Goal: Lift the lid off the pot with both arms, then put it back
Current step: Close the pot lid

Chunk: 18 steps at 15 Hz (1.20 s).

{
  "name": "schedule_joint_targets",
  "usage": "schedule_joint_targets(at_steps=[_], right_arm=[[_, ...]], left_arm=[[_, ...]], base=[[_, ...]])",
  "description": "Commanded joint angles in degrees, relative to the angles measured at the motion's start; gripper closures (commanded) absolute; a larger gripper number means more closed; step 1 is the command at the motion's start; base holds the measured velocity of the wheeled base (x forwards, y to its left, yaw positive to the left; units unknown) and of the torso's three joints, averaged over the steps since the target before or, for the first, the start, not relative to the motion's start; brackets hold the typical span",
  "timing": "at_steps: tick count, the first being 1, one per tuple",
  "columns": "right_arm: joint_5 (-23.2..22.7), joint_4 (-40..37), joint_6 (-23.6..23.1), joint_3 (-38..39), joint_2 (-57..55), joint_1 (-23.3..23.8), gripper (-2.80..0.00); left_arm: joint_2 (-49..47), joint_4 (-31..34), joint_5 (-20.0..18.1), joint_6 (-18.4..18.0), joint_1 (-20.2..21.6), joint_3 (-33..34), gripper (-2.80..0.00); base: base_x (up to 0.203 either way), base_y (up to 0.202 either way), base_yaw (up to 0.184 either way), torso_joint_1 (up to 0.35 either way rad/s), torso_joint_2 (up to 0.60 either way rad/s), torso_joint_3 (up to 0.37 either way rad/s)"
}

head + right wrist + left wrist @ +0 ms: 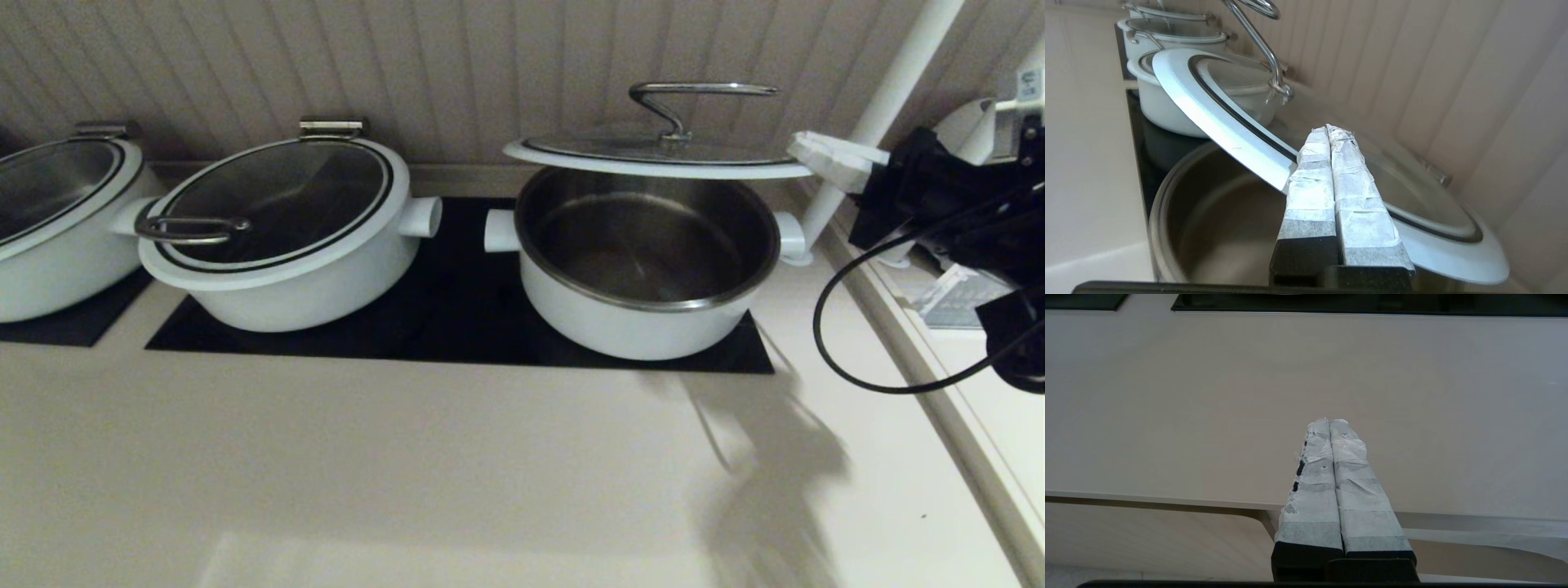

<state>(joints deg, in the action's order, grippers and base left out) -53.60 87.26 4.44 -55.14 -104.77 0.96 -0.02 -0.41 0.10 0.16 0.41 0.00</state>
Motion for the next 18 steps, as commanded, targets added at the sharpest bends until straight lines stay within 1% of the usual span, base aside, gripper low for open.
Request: schedule_joint_targets(at_steps=[1,5,14,18], right_arm=[[-0.36,1.42,-0.61,1.6,-0.35,0.0,0.0],[-0.72,1.5,-3.68,6.09,0.06,-0.08,0.0],[-1.24,2.65,-4.4,11.52,0.59,-1.17,0.0],[-1.24,2.65,-6.44,14.91,0.26,-1.57,0.0]], left_arm=[[0.02,-0.02,-0.01,0.02,0.02,0.0,0.0],[0.02,-0.02,-0.01,0.02,0.02,0.0,0.0],[0.02,-0.02,-0.01,0.02,0.02,0.0,0.0],[0.02,-0.02,-0.01,0.02,0.02,0.0,0.0]], base=[[0.0,0.0,0.0,0.0,0.0,0.0],[0.0,0.0,0.0,0.0,0.0,0.0],[0.0,0.0,0.0,0.0,0.0,0.0],[0.0,0.0,0.0,0.0,0.0,0.0]])
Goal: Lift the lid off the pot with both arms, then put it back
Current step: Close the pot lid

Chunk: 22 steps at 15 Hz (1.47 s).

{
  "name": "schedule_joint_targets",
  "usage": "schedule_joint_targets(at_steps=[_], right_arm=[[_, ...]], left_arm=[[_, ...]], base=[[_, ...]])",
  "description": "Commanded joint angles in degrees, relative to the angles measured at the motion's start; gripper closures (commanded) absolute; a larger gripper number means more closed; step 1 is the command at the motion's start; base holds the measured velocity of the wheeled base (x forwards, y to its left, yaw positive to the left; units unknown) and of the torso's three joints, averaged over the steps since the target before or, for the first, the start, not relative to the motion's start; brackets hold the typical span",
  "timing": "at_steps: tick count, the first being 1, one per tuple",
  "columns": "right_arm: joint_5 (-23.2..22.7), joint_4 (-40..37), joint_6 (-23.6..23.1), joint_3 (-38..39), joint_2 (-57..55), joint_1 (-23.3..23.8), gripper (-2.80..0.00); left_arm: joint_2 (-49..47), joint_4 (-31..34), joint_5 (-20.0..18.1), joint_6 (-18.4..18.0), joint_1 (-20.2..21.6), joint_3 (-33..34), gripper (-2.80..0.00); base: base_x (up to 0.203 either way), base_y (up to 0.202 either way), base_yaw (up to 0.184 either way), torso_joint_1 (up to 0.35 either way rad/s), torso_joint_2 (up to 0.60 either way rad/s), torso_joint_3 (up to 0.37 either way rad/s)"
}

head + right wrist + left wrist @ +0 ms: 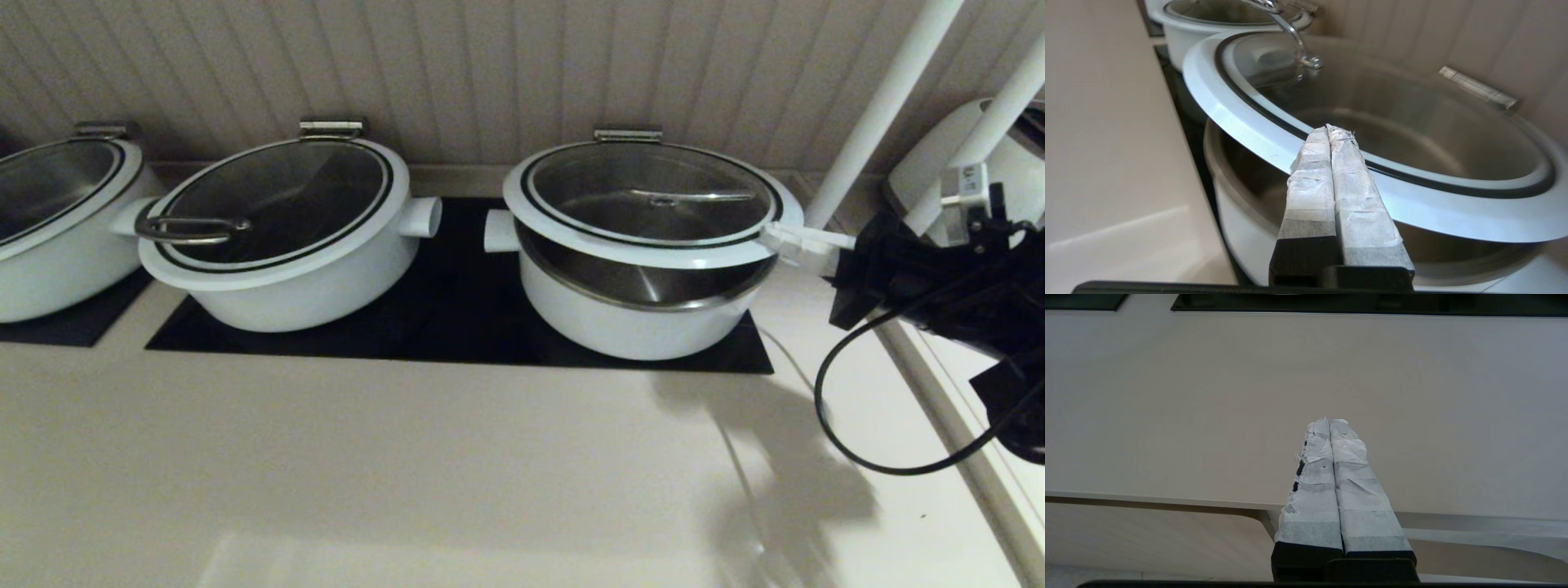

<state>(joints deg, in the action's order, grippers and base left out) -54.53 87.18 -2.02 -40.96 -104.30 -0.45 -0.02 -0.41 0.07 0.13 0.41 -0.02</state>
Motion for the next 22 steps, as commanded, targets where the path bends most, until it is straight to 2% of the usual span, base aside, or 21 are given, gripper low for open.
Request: schedule_joint_targets(at_steps=[1,6,15,20,22], right_arm=[[-0.31,2.73,-0.51,1.73,-0.28,-0.31,0.0],[-0.4,2.73,-4.92,5.36,-2.13,-0.35,0.0],[-0.22,2.73,-8.12,4.84,-8.04,-0.69,0.0],[-0.07,2.68,-7.05,4.84,-4.48,0.38,0.0],[0.13,2.64,-2.59,5.06,0.56,1.24,0.0]], left_arm=[[0.02,-0.02,0.01,0.04,0.02,0.02,0.0],[0.02,-0.02,0.01,0.04,0.02,0.02,0.0],[0.02,-0.02,0.01,0.04,0.02,0.02,0.0],[0.02,-0.02,0.01,0.04,0.02,0.02,0.0],[0.02,-0.02,0.01,0.04,0.02,0.02,0.0]], base=[[0.0,0.0,0.0,0.0,0.0,0.0],[0.0,0.0,0.0,0.0,0.0,0.0],[0.0,0.0,0.0,0.0,0.0,0.0],[0.0,0.0,0.0,0.0,0.0,0.0],[0.0,0.0,0.0,0.0,0.0,0.0]])
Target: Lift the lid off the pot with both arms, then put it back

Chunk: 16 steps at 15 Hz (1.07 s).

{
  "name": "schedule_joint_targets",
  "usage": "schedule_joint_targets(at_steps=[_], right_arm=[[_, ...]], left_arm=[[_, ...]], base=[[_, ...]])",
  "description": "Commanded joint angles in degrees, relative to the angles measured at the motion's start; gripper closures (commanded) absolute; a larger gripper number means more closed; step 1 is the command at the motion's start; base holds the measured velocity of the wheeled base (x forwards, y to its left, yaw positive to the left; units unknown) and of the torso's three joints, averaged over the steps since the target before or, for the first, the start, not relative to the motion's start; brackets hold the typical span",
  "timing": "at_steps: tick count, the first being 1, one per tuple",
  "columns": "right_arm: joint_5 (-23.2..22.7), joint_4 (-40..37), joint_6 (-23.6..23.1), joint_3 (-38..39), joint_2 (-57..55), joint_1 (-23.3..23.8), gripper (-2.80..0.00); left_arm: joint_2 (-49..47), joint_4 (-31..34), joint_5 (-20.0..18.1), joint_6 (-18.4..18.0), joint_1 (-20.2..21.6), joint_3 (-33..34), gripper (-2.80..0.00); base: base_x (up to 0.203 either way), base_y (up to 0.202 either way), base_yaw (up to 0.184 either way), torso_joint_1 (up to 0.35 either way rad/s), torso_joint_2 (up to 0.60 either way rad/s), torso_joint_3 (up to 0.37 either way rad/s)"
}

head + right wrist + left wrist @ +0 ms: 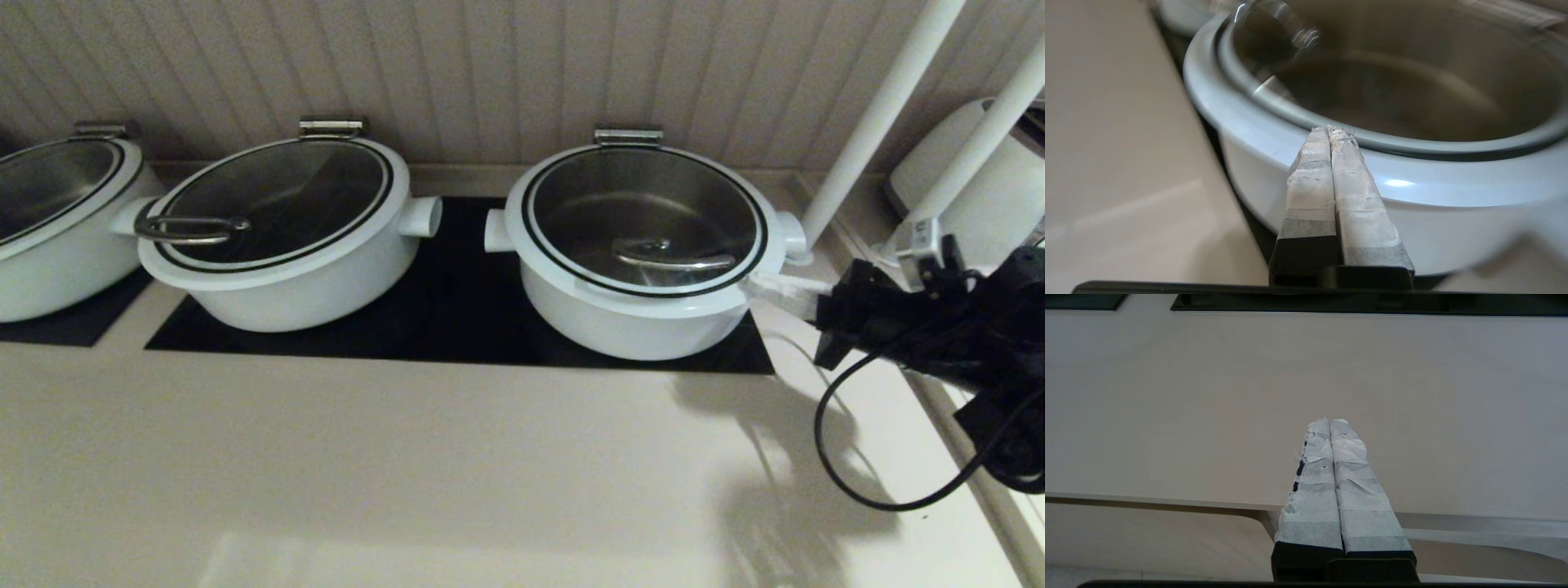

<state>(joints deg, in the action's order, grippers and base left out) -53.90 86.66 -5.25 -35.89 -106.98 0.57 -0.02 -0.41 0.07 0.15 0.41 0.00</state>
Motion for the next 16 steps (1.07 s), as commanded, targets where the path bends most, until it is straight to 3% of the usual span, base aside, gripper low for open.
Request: schedule_joint_targets(at_steps=[1,5,9,11,14,16], right_arm=[[0.13,3.07,3.89,-0.1,6.58,0.64,0.0],[3.09,-1.58,11.45,4.36,22.04,5.48,0.0],[4.94,-3.99,12.41,26.82,30.34,15.28,0.0],[8.68,-9.35,12.45,35.11,36.47,19.67,0.0],[16.7,-33.34,9.29,35.89,48.94,21.79,0.0],[20.73,-57.18,3.36,35.89,58.5,22.35,0.0]], left_arm=[[0.02,-0.02,0.01,0.03,0.02,0.0,0.0],[0.02,-0.02,0.01,0.03,0.02,0.0,0.0],[0.02,-0.02,0.01,0.03,0.02,0.0,0.0],[0.02,-0.02,0.01,0.03,0.02,0.0,0.0],[0.02,-0.02,0.01,0.03,0.02,0.0,0.0],[0.02,-0.02,0.01,0.03,0.02,0.0,0.0]], base=[[0.0,0.0,0.0,0.0,0.0,0.0],[0.0,0.0,0.0,0.0,0.0,0.0],[0.0,0.0,0.0,0.0,0.0,0.0],[0.0,0.0,0.0,0.0,0.0,0.0],[0.0,0.0,0.0,0.0,0.0,0.0],[0.0,0.0,0.0,0.0,0.0,0.0]])
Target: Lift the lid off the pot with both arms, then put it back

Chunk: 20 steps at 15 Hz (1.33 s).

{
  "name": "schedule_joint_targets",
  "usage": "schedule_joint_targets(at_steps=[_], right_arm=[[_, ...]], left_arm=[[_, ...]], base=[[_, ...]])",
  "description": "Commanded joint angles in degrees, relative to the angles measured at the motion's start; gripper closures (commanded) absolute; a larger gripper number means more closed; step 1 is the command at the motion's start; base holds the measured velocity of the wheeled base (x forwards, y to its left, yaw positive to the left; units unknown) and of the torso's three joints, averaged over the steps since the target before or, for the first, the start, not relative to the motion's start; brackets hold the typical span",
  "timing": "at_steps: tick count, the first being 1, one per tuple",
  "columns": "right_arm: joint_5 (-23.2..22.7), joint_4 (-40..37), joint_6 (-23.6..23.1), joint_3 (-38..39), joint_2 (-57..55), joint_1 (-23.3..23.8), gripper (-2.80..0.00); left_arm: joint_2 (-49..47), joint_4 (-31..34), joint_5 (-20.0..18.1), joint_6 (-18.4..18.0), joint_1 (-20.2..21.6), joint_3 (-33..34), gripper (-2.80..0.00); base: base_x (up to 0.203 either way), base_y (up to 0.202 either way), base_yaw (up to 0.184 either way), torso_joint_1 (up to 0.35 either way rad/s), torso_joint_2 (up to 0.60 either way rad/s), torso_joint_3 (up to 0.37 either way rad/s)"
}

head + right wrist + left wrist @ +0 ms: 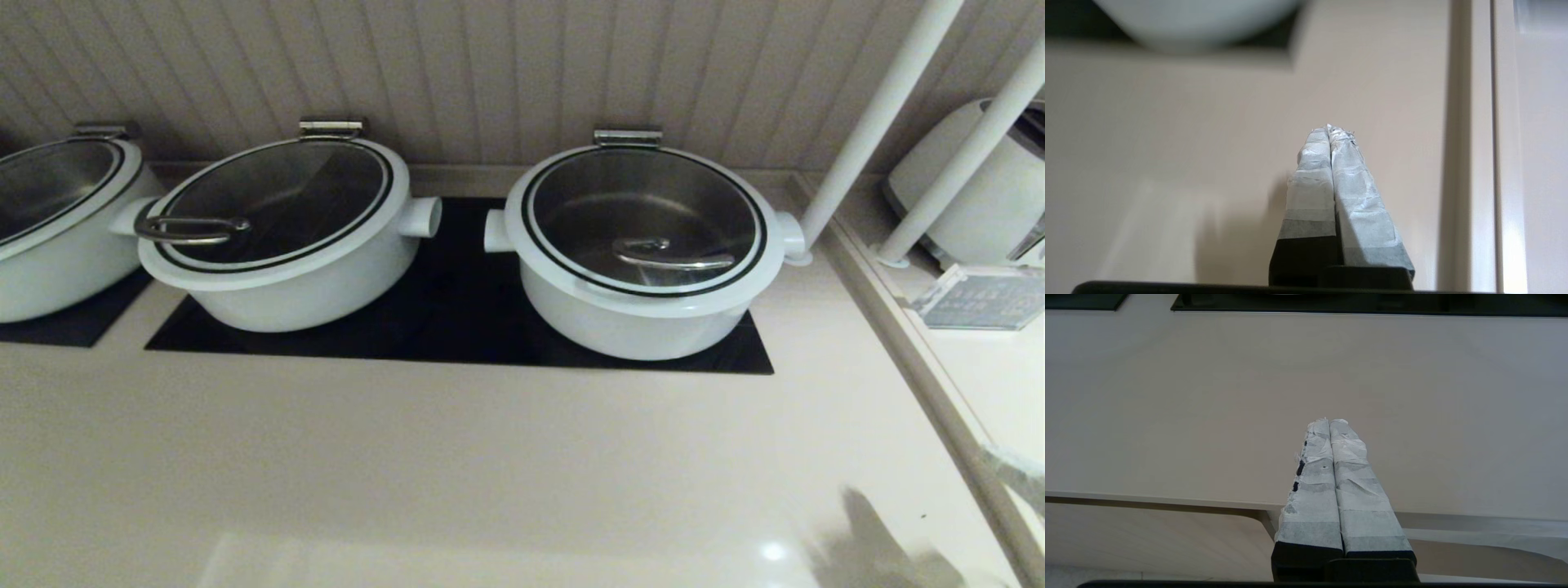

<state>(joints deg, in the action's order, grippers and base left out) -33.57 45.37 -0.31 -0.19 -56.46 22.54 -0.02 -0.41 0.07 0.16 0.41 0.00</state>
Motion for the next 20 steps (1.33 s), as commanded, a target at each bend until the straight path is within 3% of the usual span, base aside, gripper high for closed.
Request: schedule_joint_targets(at_steps=[1,4,7,9,11,12,14,20], right_arm=[[2.85,-25.92,-5.24,0.18,11.45,0.86,0.0],[6.78,-43.95,-9.95,-2.03,21.24,1.45,0.0],[11.71,-47.08,-10.58,-3.15,30.26,1.56,0.0],[19.44,-47.33,-10.64,-3.07,38.47,1.59,0.0],[33.09,-44.45,-9.39,-1.26,41.21,1.61,0.0],[35.93,-43.81,-8.01,-0.61,40.94,1.62,0.0],[33.26,-46.48,-5.84,0.02,40.56,1.56,0.0],[33.22,-45.81,-3.82,0.1,40.55,1.55,0.0]], left_arm=[[0.02,-0.02,0.01,0.02,0.02,0.0,0.0],[0.02,-0.02,0.01,0.02,0.02,0.0,0.0],[0.02,-0.02,0.01,0.02,0.02,0.0,0.0],[-0.06,-0.02,0.01,0.02,0.02,0.0,0.0],[-0.03,-0.02,0.01,0.02,0.02,0.0,0.0],[-0.06,-0.02,0.01,0.02,0.02,0.0,0.0],[0.0,-0.03,0.01,0.02,-0.04,0.0,0.0],[-0.06,-0.06,0.01,0.02,0.01,0.0,0.0]], base=[[0.0,0.0,0.0,0.0,0.0,0.0],[0.0,0.0,0.0,0.0,0.0,0.0],[0.0,0.0,0.0,0.0,0.0,0.0],[0.0,0.0,0.0,0.0,0.0,0.0],[0.0,0.0,0.0,0.0,0.0,0.0],[0.0,0.0,0.0,0.0,0.0,0.0],[0.0,0.0,0.0,0.0,0.0,0.0],[0.0,0.0,0.0,0.0,0.0,0.0]])
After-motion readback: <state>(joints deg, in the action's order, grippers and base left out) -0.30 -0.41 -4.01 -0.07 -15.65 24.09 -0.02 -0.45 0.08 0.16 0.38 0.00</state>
